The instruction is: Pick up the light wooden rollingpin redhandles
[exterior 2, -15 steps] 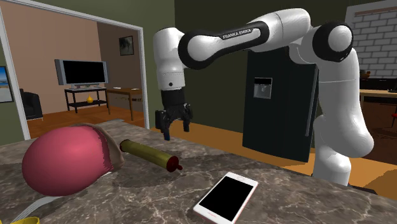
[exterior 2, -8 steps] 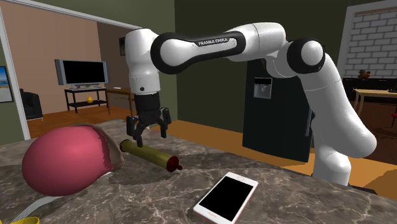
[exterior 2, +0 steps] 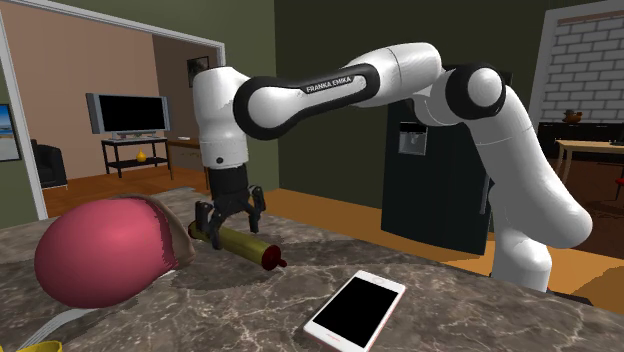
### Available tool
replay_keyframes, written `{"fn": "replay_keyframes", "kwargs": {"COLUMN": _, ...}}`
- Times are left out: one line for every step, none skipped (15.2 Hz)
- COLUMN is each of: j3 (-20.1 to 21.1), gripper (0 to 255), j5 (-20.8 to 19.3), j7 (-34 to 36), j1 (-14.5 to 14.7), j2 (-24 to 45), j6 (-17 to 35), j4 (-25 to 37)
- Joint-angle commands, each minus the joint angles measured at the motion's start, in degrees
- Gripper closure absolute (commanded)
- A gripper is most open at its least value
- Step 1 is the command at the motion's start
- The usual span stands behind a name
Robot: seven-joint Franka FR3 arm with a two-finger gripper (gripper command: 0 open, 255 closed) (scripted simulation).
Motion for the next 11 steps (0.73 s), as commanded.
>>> {"fn": "replay_keyframes", "kwargs": {"j3": 0.0, "gripper": 0, "j5": 0.0, "j7": 0.0, "j1": -0.1, "j2": -0.1, "j6": 0.6, "j4": -0.7}}
{"fn": "replay_keyframes", "kwargs": {"j3": 0.0, "gripper": 255, "j5": 0.0, "j7": 0.0, "j1": -0.1, "j2": -0.1, "j6": 0.5, "j4": -0.6}}
{"fn": "replay_keyframes", "kwargs": {"j3": 0.0, "gripper": 255, "j5": 0.0, "j7": 0.0, "j1": -0.1, "j2": -0.1, "j6": 0.6, "j4": -0.6}}
{"fn": "replay_keyframes", "kwargs": {"j3": 0.0, "gripper": 255, "j5": 0.0, "j7": 0.0, "j1": 0.0, "j2": -0.1, "j6": 0.5, "j4": -0.5}}
{"fn": "replay_keyframes", "kwargs": {"j3": 0.0, "gripper": 255, "j5": 0.0, "j7": 0.0, "j1": -0.1, "j2": -0.1, "j6": 0.5, "j4": -0.6}}
{"fn": "replay_keyframes", "kwargs": {"j3": 0.0, "gripper": 255, "j5": 0.0, "j7": 0.0, "j1": 0.0, "j2": -0.1, "j6": 0.5, "j4": -0.5}}
{"fn": "replay_keyframes", "kwargs": {"j3": 0.0, "gripper": 255, "j5": 0.0, "j7": 0.0, "j1": -0.1, "j2": -0.1, "j6": 0.5, "j4": -0.6}}
{"fn": "replay_keyframes", "kwargs": {"j3": 0.0, "gripper": 255, "j5": 0.0, "j7": 0.0, "j1": -0.1, "j2": -0.1, "j6": 0.5, "j4": -0.6}}
{"fn": "replay_keyframes", "kwargs": {"j3": 0.0, "gripper": 255, "j5": 0.0, "j7": 0.0, "j1": -0.1, "j2": -0.1, "j6": 0.5, "j4": -0.6}}
{"fn": "replay_keyframes", "kwargs": {"j3": 0.0, "gripper": 255, "j5": 0.0, "j7": 0.0, "j1": -0.1, "j2": -0.1, "j6": 0.6, "j4": -0.6}}
{"fn": "replay_keyframes", "kwargs": {"j3": 0.0, "gripper": 255, "j5": 0.0, "j7": 0.0, "j1": -0.1, "j2": -0.1, "j6": 0.6, "j4": -0.7}}
